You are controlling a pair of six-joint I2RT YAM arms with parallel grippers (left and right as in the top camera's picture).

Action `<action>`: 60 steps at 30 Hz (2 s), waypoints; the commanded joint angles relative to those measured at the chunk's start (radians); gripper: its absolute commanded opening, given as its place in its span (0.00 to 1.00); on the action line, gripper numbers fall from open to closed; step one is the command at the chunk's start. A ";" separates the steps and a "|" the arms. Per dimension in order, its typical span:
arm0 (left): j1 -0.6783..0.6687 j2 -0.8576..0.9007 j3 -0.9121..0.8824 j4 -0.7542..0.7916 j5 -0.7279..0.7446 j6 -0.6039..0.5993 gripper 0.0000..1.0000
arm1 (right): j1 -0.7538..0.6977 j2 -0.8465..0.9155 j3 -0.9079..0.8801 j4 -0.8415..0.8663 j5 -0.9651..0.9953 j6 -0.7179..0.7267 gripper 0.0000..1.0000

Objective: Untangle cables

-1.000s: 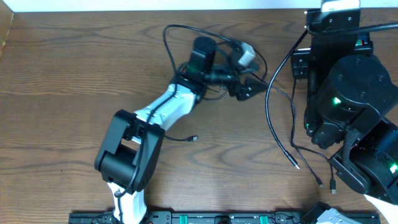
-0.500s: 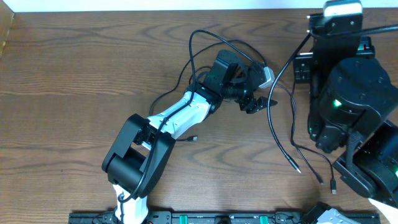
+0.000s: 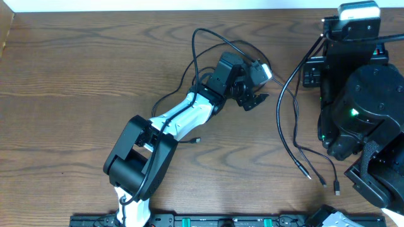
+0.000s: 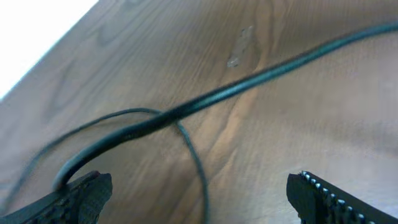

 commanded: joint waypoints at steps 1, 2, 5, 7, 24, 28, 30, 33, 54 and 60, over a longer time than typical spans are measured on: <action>-0.008 -0.009 0.003 0.016 -0.120 0.180 0.95 | 0.000 -0.010 0.013 -0.002 -0.006 0.023 0.01; -0.013 -0.009 0.003 0.027 -0.150 0.210 0.95 | 0.000 -0.010 0.013 -0.003 -0.006 0.027 0.01; -0.025 -0.009 0.003 0.069 -0.214 0.271 0.96 | 0.000 -0.010 0.013 -0.005 -0.006 0.030 0.01; -0.030 -0.009 0.003 0.105 -0.250 0.283 0.96 | 0.000 -0.010 0.013 -0.009 -0.006 0.030 0.01; -0.132 -0.013 0.003 -0.014 -0.412 0.390 0.96 | -0.001 -0.010 0.013 -0.019 -0.005 0.029 0.01; -0.129 -0.013 0.003 0.079 -0.414 0.399 0.96 | -0.001 -0.010 0.013 -0.022 -0.005 0.029 0.01; -0.131 -0.013 0.003 0.105 -0.393 0.397 0.95 | -0.001 -0.010 0.013 -0.022 -0.005 0.029 0.01; -0.144 -0.013 0.003 0.090 -0.323 0.395 0.88 | -0.001 -0.010 0.013 -0.022 -0.005 0.029 0.01; -0.236 -0.018 0.003 0.058 -0.128 0.180 0.76 | -0.002 -0.010 0.013 -0.045 -0.005 0.029 0.01; -0.236 -0.073 0.003 0.034 -0.110 0.181 0.62 | -0.001 -0.010 0.013 -0.048 -0.005 0.030 0.01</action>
